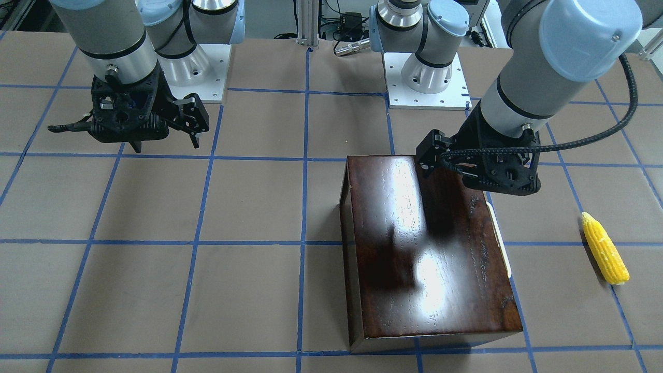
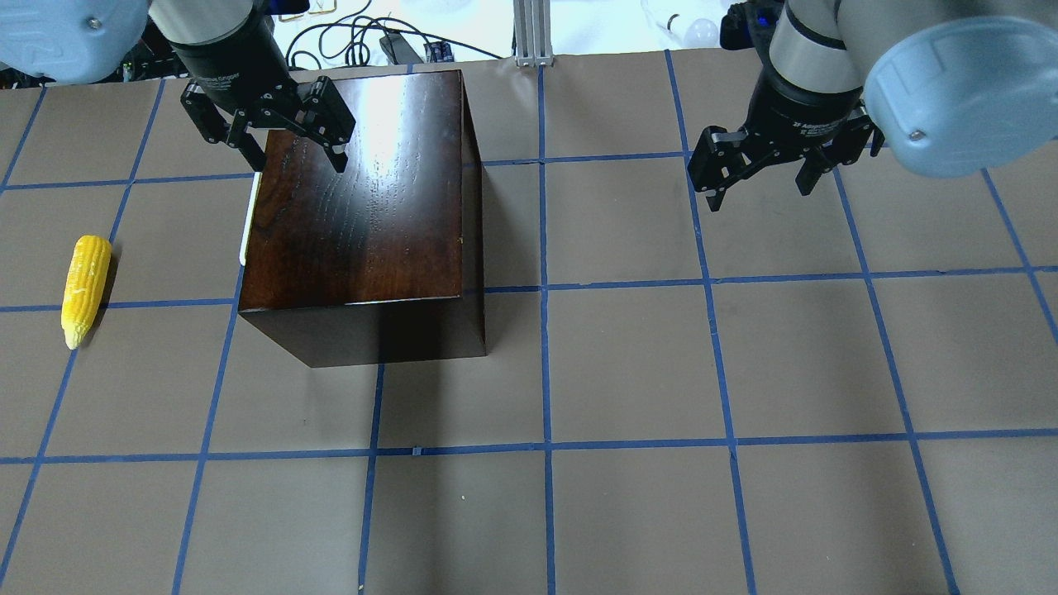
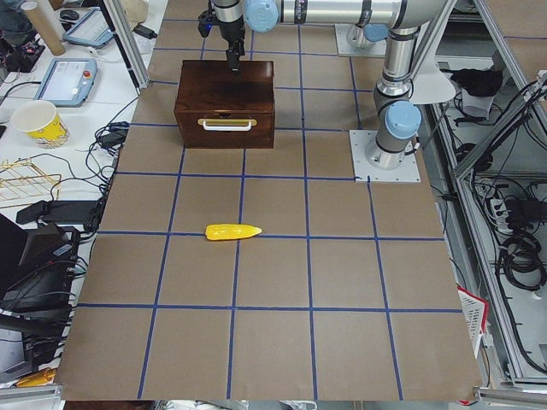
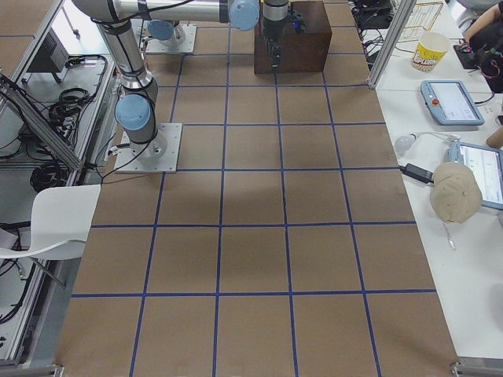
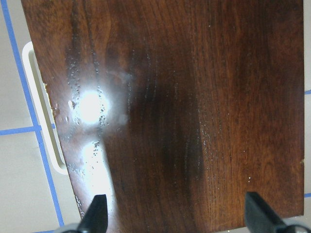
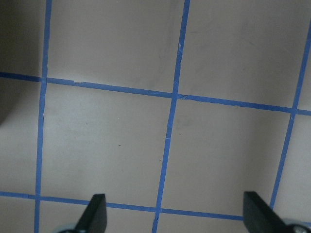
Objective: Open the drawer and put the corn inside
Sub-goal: 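Move the left gripper off the cabinet top toward the white drawer handle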
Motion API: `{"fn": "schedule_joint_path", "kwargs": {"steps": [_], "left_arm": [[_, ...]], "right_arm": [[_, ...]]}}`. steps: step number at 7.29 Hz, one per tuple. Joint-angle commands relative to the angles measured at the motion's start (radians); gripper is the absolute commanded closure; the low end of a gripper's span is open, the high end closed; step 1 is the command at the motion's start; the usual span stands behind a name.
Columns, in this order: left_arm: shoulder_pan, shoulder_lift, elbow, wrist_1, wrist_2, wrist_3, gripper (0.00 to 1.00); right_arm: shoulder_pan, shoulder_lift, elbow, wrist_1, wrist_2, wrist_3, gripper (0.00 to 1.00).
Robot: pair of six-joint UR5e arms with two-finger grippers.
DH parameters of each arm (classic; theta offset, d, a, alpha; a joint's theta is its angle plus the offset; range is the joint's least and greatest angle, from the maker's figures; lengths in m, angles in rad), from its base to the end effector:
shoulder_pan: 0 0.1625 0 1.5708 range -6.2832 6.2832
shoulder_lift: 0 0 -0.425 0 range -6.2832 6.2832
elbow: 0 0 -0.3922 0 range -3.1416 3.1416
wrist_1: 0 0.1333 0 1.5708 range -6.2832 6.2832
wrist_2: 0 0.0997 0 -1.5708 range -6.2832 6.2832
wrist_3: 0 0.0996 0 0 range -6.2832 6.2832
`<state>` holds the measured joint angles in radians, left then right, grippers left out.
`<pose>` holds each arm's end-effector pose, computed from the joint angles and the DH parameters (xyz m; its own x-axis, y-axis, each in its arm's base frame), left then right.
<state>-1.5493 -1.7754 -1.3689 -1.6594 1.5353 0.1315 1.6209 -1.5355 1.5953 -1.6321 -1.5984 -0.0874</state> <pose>-0.1246 -0.5716 0.4694 -0.9933 0.1060 0.0470 0.1098 0.9902 0.0858 0.1557 -0.4992 0.4644 -0.9902 -0.1370 0.0276 -0.1370 0.9906 0.0009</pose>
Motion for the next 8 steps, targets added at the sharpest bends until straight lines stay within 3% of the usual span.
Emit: {"fn": "schedule_joint_path", "kwargs": {"steps": [1, 8], "left_arm": [[0.002, 0.005, -0.001, -0.002, 0.002, 0.0, 0.0], [0.018, 0.03, 0.002, -0.005, -0.01, 0.013, 0.0]], "right_arm": [[-0.002, 0.0, 0.0, 0.0, 0.0, 0.0, 0.0], [0.001, 0.0, 0.0, 0.0, 0.0, 0.0, 0.0]]}}
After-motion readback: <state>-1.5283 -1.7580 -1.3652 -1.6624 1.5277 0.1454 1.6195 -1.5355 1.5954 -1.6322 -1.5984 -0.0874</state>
